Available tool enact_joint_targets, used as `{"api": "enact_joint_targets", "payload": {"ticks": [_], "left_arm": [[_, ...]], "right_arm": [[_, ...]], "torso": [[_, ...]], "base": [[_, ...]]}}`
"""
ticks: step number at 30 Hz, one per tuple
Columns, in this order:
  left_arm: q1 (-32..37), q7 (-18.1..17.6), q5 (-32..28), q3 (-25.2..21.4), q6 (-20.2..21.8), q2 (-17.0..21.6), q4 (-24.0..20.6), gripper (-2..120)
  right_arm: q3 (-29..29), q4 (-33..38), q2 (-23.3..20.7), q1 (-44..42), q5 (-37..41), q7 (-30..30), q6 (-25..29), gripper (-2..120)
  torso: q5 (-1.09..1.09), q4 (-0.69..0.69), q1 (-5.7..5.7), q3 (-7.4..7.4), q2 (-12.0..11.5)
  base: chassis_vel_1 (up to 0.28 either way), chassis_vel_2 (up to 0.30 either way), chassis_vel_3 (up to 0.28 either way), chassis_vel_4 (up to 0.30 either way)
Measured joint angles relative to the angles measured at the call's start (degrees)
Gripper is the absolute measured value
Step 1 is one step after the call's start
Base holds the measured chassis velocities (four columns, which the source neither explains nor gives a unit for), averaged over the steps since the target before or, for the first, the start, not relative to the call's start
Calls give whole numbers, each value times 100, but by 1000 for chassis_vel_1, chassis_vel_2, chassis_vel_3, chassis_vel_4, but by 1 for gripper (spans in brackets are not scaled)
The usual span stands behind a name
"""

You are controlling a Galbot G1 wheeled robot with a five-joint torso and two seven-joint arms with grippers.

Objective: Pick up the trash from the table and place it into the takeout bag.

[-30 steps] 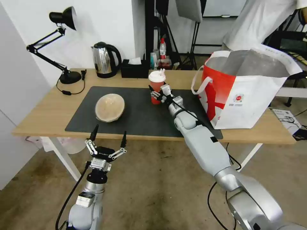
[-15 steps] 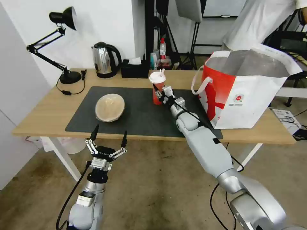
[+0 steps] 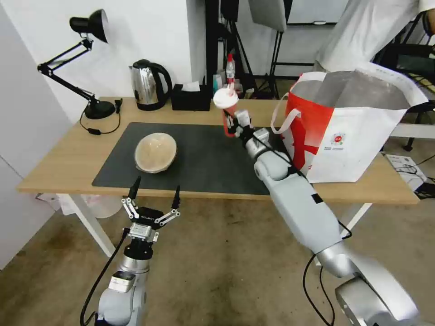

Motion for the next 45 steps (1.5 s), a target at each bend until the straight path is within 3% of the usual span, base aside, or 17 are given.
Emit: {"api": "enact_joint_targets", "payload": {"ticks": [5,20,45], "left_arm": [[-23,2,3,1,0,0,0,100],[-59,9,14,-16,1,3,9,100],[-108,12,110,93,5,4,53,100]], "right_arm": [[25,486,-132,215,172,116,-286,6],[299,1059,-560,919,642,231,-984,6],[1053,1231,-1442,858,752,209,-1075,6]], "torso": [[0,1,0,0,0],[0,1,0,0,0],[1,1,0,0,0]], "base": [[0,0,0,0],[0,0,0,0],[0,0,0,0]]}}
